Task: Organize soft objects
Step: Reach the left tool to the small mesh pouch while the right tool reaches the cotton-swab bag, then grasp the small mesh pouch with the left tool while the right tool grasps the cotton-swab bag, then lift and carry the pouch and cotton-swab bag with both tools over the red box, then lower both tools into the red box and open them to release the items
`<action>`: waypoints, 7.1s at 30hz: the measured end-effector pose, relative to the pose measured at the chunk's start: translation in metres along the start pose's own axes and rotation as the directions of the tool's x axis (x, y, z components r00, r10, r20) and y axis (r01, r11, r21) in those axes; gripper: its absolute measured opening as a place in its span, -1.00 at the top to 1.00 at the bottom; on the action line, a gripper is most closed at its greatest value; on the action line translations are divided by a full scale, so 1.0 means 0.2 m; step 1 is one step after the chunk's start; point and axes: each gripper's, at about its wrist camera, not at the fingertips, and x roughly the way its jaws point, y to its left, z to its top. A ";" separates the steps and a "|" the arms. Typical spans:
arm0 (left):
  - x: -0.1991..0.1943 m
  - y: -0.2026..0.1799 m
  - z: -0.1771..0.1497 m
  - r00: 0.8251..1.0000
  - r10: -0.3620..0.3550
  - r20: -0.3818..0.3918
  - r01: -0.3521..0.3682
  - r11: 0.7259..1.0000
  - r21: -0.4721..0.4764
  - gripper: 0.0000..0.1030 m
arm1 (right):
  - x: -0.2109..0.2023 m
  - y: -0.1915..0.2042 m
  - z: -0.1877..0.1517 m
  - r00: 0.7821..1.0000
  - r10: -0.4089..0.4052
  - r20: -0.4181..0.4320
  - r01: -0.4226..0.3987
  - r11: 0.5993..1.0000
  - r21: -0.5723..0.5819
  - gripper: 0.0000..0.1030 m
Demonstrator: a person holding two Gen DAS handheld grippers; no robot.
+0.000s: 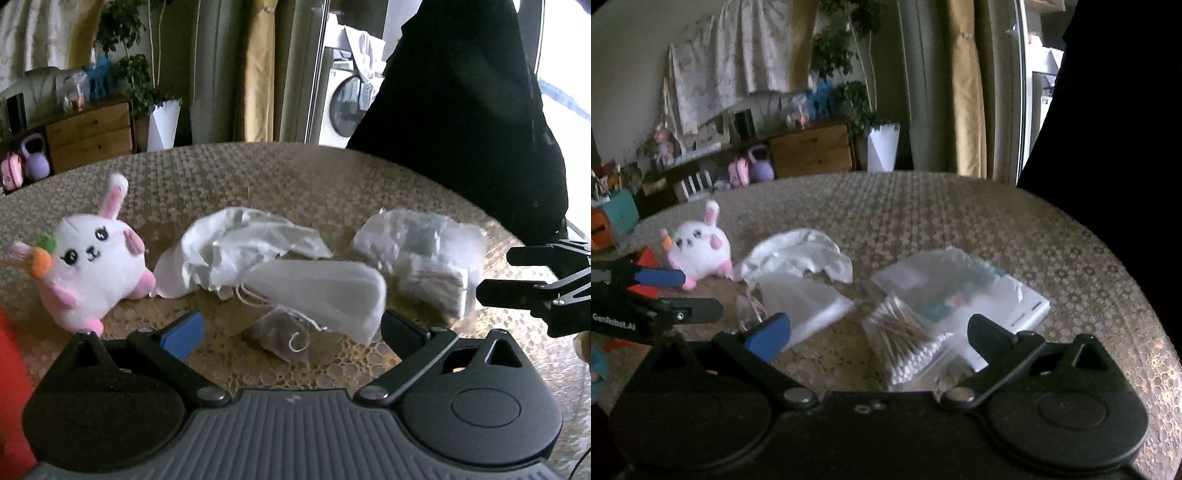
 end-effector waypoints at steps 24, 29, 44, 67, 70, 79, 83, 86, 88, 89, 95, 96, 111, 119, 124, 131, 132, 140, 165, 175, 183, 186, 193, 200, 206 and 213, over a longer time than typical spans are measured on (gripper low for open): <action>0.21 0.04 -0.09 0.999 0.025 -0.025 -0.023 0.997 0.077 -0.19 | 0.32 0.07 -0.08 0.987 -0.117 -0.111 0.088 0.967 -0.241 -0.57; 0.20 0.03 -0.10 1.000 0.014 -0.024 -0.012 0.995 0.097 0.17 | 0.32 0.08 -0.08 0.981 -0.164 -0.101 0.132 0.954 -0.268 -0.26; 0.14 0.08 -0.10 0.998 0.018 -0.057 -0.014 0.998 0.065 0.68 | 0.25 0.11 -0.04 0.976 -0.208 -0.060 0.188 0.951 -0.248 0.20; -0.21 0.19 -0.13 0.999 -0.029 -0.020 0.029 0.999 0.024 0.85 | -0.22 0.32 -0.04 0.999 -0.051 0.002 0.051 0.993 -0.103 0.28; -0.21 0.18 -0.14 0.999 -0.040 -0.033 0.041 0.998 0.036 0.84 | -0.24 0.34 -0.05 0.999 -0.037 0.004 0.037 0.994 -0.100 0.28; -0.11 0.20 -0.17 0.993 -0.083 -0.080 0.085 0.996 0.027 -0.24 | -0.18 0.36 -0.08 1.000 -0.005 -0.021 0.003 0.997 -0.079 0.28; -0.06 0.19 -0.18 0.994 -0.072 -0.079 0.075 0.996 0.048 -0.41 | -0.14 0.35 -0.09 0.999 0.006 -0.038 -0.009 0.998 -0.069 0.28; -0.01 0.19 -0.19 0.996 -0.041 -0.079 0.047 0.995 0.084 -0.41 | -0.11 0.35 -0.10 0.999 0.012 -0.050 -0.015 0.998 -0.064 0.28; 0.02 0.18 -0.19 0.997 -0.028 -0.075 0.036 0.993 0.110 -0.41 | -0.09 0.34 -0.10 0.998 0.013 -0.057 -0.016 0.998 -0.061 0.28; 0.03 0.18 -0.19 0.997 -0.028 -0.072 0.037 0.992 0.120 -0.41 | -0.08 0.34 -0.10 0.998 0.015 -0.060 -0.018 0.998 -0.059 0.28; 0.08 0.18 -0.20 0.997 -0.033 -0.070 0.043 0.987 0.154 -0.19 | -0.05 0.34 -0.11 0.997 0.019 -0.074 -0.024 0.998 -0.056 0.28; 0.08 0.18 -0.20 0.997 -0.034 -0.072 0.045 0.987 0.153 -0.10 | -0.05 0.34 -0.11 0.997 0.020 -0.076 -0.024 0.998 -0.056 0.28; 0.04 0.17 -0.19 0.997 -0.037 -0.060 0.046 0.987 0.155 0.77 | -0.06 0.39 -0.11 0.996 0.019 -0.083 -0.023 0.998 -0.053 0.28; -0.12 0.23 -0.20 0.998 -0.028 -0.057 0.034 0.994 0.100 0.78 | -0.15 0.47 -0.10 0.997 0.040 -0.066 -0.042 0.998 -0.035 0.28; -0.29 0.25 -0.18 0.999 -0.038 -0.039 0.042 0.995 0.088 0.78 | -0.24 0.55 -0.06 0.997 0.060 -0.039 -0.062 0.997 -0.052 0.28; -0.51 0.27 -0.12 1.000 -0.026 -0.002 0.026 0.996 0.081 0.78 | -0.35 0.70 -0.01 0.996 0.093 -0.006 -0.093 0.993 -0.066 0.28; -0.54 0.28 -0.11 1.000 -0.023 0.002 0.023 0.996 0.081 0.78 | -0.37 0.73 0.00 0.995 0.098 -0.001 -0.097 0.993 -0.071 0.28; -0.75 0.35 -0.09 1.000 0.010 0.029 -0.012 0.997 0.080 0.78 | -0.45 0.93 0.07 0.989 0.145 0.034 -0.140 0.982 -0.124 0.28; -1.09 0.95 -0.07 0.985 0.165 0.043 -0.164 0.986 -0.022 0.78 | -0.32 1.52 0.28 0.961 0.277 0.013 -0.267 0.935 -0.233 0.28; -0.99 1.22 -0.10 0.971 0.236 -0.042 -0.238 0.970 -0.044 0.78 | -0.11 1.71 0.29 0.956 0.288 -0.059 -0.293 0.920 -0.258 0.28; -0.83 1.37 -0.15 0.959 0.254 -0.125 -0.264 0.962 -0.067 0.78 | 0.07 1.82 0.28 0.961 0.252 -0.109 -0.274 0.912 -0.305 0.28; -0.77 1.38 -0.16 0.954 0.261 -0.151 -0.270 0.962 -0.048 0.78 | 0.16 1.85 0.30 0.965 0.229 -0.125 -0.258 0.909 -0.327 0.28; -0.64 1.42 -0.17 0.943 0.269 -0.194 -0.281 0.959 -0.037 0.78 | 0.37 1.92 0.31 0.970 0.183 -0.163 -0.232 0.900 -0.368 0.28; -0.55 1.44 -0.17 0.934 0.278 -0.222 -0.291 0.957 -0.025 0.78 | 0.50 1.97 0.30 0.967 0.159 -0.200 -0.228 0.891 -0.393 0.28; -0.50 1.44 -0.18 0.924 0.297 -0.242 -0.307 0.952 -0.002 0.78 | 0.55 1.99 0.27 0.966 0.154 -0.210 -0.230 0.884 -0.408 0.22; -0.50 1.43 -0.18 0.922 0.304 -0.242 -0.313 0.950 0.000 0.77 | 0.54 1.99 0.27 0.962 0.175 -0.210 -0.247 0.882 -0.402 0.14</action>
